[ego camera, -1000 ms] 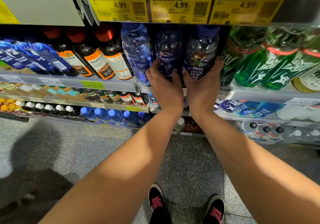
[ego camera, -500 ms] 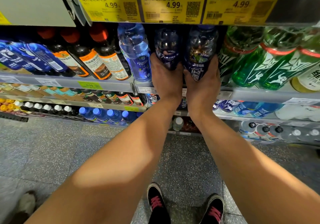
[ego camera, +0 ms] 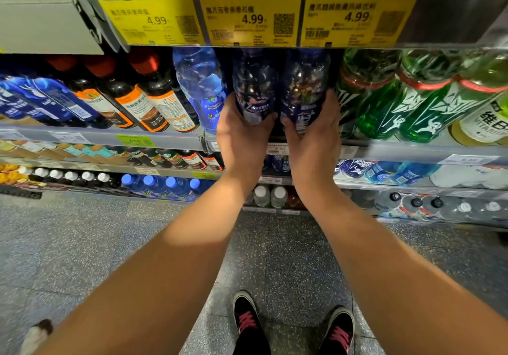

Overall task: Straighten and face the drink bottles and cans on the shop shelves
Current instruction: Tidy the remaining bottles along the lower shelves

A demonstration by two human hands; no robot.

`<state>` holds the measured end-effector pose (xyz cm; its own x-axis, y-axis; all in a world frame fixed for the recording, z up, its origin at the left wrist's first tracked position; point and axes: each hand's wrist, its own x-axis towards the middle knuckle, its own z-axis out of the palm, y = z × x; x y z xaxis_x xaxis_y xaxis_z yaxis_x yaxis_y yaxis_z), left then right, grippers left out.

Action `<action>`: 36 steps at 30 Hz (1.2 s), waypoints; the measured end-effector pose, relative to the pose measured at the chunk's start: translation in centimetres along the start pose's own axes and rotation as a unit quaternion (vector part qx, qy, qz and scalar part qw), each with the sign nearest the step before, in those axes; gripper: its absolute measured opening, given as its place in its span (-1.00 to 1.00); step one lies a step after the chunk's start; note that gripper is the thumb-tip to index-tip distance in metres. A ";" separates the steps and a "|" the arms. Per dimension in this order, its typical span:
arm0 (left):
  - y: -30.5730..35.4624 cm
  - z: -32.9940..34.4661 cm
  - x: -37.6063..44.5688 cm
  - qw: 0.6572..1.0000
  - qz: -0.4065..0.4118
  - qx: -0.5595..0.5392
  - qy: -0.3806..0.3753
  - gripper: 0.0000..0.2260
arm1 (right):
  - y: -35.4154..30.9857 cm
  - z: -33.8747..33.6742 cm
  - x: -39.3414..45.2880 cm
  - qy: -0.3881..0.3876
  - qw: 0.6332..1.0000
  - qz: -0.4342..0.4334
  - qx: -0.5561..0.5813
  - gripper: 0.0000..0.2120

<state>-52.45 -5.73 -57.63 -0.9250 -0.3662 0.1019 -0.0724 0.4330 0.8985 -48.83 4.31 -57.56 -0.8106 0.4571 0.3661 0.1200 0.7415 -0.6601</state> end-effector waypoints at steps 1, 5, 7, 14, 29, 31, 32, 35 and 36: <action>0.0 -0.2 -0.1 1.000 0.005 0.004 -0.001 -0.50 | 0.0 0.0 0.0 0.002 1.000 -0.002 0.007 -0.32; 0.5 -0.1 -0.3 1.000 0.008 0.010 -0.003 -0.50 | 0.2 -0.1 0.1 0.004 1.000 -0.003 0.022 -0.39; 0.6 0.0 -0.2 1.000 0.015 0.025 -0.007 -0.48 | 0.1 -0.1 0.0 0.002 0.999 0.003 0.034 -0.40; -1.3 -2.4 -0.8 0.999 0.043 -0.023 -0.008 -0.76 | -1.3 0.0 -1.0 0.040 0.995 0.030 0.085 -0.32; -1.4 -3.2 2.1 0.988 -0.010 -0.053 0.142 -0.38 | -1.8 2.8 -2.8 0.072 0.980 0.114 0.143 -0.38; -1.2 -2.8 2.2 0.988 -0.029 -0.063 0.141 -0.43 | -1.7 2.8 -2.7 0.064 0.981 0.115 0.140 -0.35; -1.2 -2.7 2.2 0.988 -0.030 -0.064 0.136 -0.45 | -1.7 2.8 -2.8 0.057 0.981 0.119 0.141 -0.34; -1.3 -2.6 2.2 0.990 -0.036 -0.051 0.124 -0.48 | -2.0 3.0 -2.6 0.047 0.978 0.134 0.155 -0.30; -1.4 -2.6 2.1 0.991 -0.037 -0.053 0.118 -0.49 | -2.2 3.2 -2.4 0.043 0.975 0.143 0.166 -0.29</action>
<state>-53.36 -9.21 -57.57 -0.8041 -0.5822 0.1201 -0.0854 0.3131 0.9459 -48.95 -0.01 -59.06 -0.7179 0.6725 0.1801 0.1306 0.3843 -0.9139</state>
